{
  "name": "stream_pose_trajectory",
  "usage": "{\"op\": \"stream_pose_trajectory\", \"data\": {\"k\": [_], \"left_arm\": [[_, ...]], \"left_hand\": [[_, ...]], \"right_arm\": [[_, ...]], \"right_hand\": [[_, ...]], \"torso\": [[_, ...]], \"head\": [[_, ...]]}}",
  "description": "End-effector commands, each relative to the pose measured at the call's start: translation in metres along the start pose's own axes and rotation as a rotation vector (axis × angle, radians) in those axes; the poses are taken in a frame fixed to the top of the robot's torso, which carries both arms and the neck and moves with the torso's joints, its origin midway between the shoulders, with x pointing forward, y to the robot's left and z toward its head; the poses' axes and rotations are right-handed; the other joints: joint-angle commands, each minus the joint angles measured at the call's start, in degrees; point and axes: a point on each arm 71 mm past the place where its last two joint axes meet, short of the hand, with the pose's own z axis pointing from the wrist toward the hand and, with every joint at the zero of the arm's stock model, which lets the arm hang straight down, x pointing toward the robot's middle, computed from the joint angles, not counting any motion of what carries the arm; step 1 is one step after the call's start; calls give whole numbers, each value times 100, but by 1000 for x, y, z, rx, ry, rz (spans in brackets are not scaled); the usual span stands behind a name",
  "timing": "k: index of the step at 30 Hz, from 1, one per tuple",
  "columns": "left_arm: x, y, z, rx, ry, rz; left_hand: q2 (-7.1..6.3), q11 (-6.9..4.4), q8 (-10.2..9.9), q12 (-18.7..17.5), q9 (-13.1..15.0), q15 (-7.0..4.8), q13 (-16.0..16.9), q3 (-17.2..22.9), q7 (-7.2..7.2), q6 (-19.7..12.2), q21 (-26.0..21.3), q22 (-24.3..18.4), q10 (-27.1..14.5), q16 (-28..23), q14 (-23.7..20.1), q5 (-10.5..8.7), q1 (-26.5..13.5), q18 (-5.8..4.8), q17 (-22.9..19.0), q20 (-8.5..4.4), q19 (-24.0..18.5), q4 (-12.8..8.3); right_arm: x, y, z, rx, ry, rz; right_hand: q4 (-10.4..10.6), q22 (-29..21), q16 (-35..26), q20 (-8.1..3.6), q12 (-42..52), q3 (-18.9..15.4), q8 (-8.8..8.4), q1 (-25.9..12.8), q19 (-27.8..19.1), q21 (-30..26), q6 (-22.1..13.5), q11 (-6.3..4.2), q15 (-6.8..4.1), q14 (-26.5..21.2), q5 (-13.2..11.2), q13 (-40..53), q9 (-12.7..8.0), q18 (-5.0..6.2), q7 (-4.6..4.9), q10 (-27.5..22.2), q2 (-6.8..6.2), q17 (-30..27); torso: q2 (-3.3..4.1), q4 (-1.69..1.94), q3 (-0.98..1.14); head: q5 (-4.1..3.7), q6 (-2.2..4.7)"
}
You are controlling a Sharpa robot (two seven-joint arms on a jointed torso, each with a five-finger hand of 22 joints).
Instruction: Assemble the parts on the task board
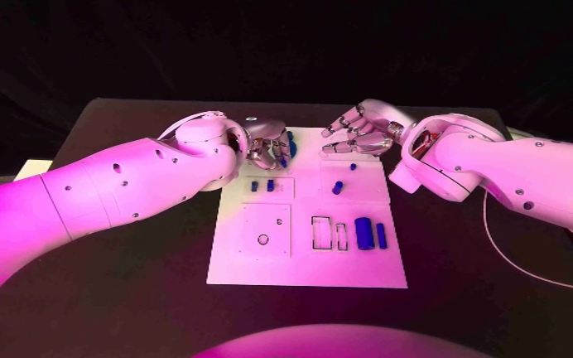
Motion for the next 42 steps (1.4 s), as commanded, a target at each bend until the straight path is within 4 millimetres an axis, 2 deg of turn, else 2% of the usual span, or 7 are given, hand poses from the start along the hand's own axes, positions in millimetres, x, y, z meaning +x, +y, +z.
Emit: {"op": "stream_pose_trajectory", "data": {"k": [1, 8, 10, 15, 20, 42], "left_arm": [[-6, 2, -6, -5, -27, -79], [-12, 19, -22, -37, -40, -105], [-12, 23, -25, -48, -35, -107], [-11, 31, -29, -72, -14, -106], [-8, 33, -28, -79, 10, -104], [6, 32, -21, -86, 58, -76]], "left_hand": [[10, 34, -26, -23, -7, -25, -9, 27, 20, 15, -20, 6, 6, 40, 166, -22, -53, -32, -6, -42, 188, -9], [-2, 39, -40, -47, -15, -19, -13, 40, 23, 15, -17, 10, 4, 44, 164, -19, -84, -33, -13, -38, 190, -17], [-2, 39, -40, -47, -15, -19, -13, 40, 23, 15, -17, 10, 4, 44, 164, -19, -84, -33, -13, -38, 190, -17], [-4, 40, -42, -53, -16, -18, -14, 44, 24, 19, -17, 11, 7, 44, 164, -15, -92, -34, -17, -37, 190, -19], [-9, 42, -46, -64, -19, -16, -15, 49, 25, 23, -25, 7, 9, 43, 162, -13, -112, -33, -25, -35, 189, -20], [-31, 47, -69, -98, -33, -10, -20, 57, 27, 19, -37, 3, 7, 45, 157, -17, -166, -31, -41, -30, 186, -24]], "right_arm": [[1, 0, 0, -6, 14, -4], [1, -1, 0, -4, 14, -5], [1, -1, 0, -4, 14, -5], [0, -1, 0, -3, 14, -5], [1, -1, 0, -4, 15, -5], [1, 0, 0, -7, 16, -4]], "right_hand": [[-5, 309, -37, -3, 24, -22, 22, 6, 15, -18, 35, -9, 10, 434, 20, 5, 9, -3, -10, -35, 38, 648], [-5, 309, -37, -3, 24, -22, 22, 6, 15, -18, 35, -9, 10, 434, 20, 5, 9, -3, -10, -35, 38, 648], [-5, 309, -37, -3, 24, -22, 22, 6, 15, -18, 35, -9, 10, 434, 20, 5, 9, -3, -10, -35, 38, 648], [-5, 309, -37, -3, 24, -22, 22, 6, 15, -18, 35, -9, 10, 434, 20, 5, 9, -3, -10, -35, 38, 648], [-5, 309, -37, -3, 24, -22, 22, 6, 15, -18, 35, -9, 10, 434, 20, 5, 9, -3, -10, -35, 38, 648], [-5, 309, -37, -3, 24, -22, 22, 6, 15, -18, 35, -9, 10, 434, 20, 5, 9, -3, -10, -35, 38, 648]], "torso": [[0, 4, 3], [0, 21, -8], [2, 17, -12], [4, 4, -1], [10, 2, -6], [4, 4, -1]], "head": [[9, 8], [7, 17], [10, 17], [24, 21], [35, 16], [37, -21]]}}
